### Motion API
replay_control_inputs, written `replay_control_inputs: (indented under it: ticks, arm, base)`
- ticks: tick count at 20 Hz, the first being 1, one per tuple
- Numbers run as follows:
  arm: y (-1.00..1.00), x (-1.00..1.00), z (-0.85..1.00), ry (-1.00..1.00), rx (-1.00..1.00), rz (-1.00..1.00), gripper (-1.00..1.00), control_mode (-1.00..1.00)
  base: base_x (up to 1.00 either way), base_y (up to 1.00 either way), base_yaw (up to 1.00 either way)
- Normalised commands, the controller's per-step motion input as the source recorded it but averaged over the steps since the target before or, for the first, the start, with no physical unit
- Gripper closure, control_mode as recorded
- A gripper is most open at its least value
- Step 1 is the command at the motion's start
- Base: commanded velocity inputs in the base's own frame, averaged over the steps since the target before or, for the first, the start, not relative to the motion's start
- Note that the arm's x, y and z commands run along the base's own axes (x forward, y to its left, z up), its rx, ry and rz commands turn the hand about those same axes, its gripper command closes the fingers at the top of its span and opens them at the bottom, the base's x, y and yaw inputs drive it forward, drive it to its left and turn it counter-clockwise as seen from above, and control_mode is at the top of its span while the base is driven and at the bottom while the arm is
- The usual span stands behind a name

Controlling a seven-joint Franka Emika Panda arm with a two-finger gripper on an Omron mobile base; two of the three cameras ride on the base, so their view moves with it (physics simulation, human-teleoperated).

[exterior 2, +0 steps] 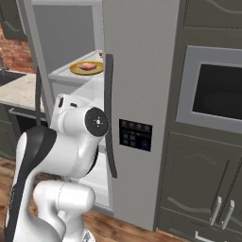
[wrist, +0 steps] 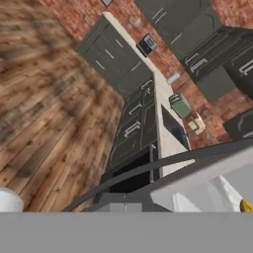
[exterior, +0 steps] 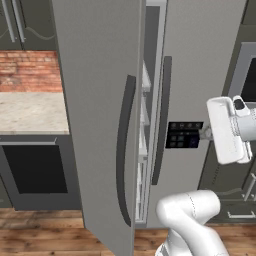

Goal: Retrieve the steak from the fridge and place it on the saucepan with marinade on the stove.

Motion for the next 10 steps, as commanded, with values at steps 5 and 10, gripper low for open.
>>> replay_control_inputs:
  ticks: [5,10]
  arm:
    - [0.00,0.10,-0.08,-0.13,-0.01,0.01,-1.00,-1.00]
    - [0.00,0.00,0.00,-0.01,0.00,0.01,-1.00,-1.00]
  base:
    - [0.00,0.00,0.00]
    - [0.00,0.00,0.00]
